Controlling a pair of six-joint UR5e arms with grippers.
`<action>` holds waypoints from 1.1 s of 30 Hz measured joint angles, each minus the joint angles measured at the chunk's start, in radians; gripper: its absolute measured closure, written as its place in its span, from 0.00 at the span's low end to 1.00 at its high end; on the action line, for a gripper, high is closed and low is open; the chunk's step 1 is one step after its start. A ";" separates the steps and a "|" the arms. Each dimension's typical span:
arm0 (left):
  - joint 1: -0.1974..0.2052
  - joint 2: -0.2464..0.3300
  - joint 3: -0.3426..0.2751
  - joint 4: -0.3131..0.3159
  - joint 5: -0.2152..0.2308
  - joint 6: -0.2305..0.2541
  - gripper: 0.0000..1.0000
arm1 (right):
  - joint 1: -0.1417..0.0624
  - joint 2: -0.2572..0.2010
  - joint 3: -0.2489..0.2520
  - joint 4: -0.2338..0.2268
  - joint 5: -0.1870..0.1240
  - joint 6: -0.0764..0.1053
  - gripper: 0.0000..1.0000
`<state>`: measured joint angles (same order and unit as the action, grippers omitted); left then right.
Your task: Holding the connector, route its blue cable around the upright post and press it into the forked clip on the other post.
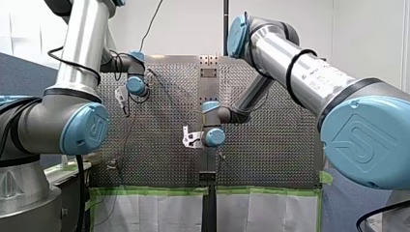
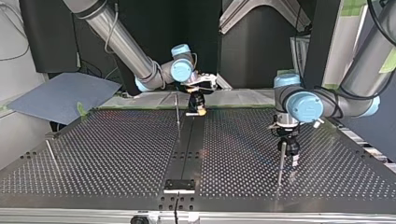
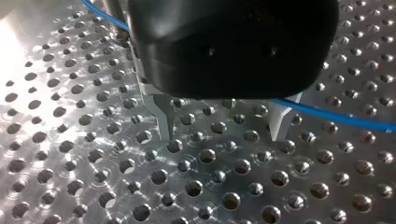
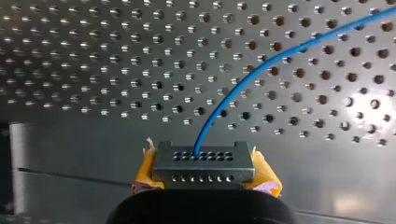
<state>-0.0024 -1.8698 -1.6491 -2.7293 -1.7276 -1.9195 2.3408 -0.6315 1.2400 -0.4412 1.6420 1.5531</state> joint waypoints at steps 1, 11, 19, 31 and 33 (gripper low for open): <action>0.000 -0.002 0.001 0.001 -0.001 -0.001 0.00 | 0.000 0.003 0.012 -0.012 0.001 0.001 1.00; -0.004 -0.005 0.002 0.001 -0.003 -0.002 0.00 | 0.000 0.062 0.094 -0.074 0.021 -0.008 1.00; -0.008 -0.005 0.002 -0.001 -0.004 -0.004 0.00 | -0.004 0.144 0.103 -0.086 0.085 -0.021 1.00; -0.011 -0.005 0.002 -0.001 -0.005 -0.004 0.00 | -0.038 0.239 0.131 -0.156 0.120 -0.017 1.00; -0.012 -0.005 0.002 -0.001 -0.005 -0.004 0.00 | -0.043 0.247 0.134 -0.161 0.128 -0.017 1.00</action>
<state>-0.0139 -1.8750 -1.6471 -2.7308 -1.7325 -1.9235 2.2975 -0.3842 1.3736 -0.6020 1.7700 1.5361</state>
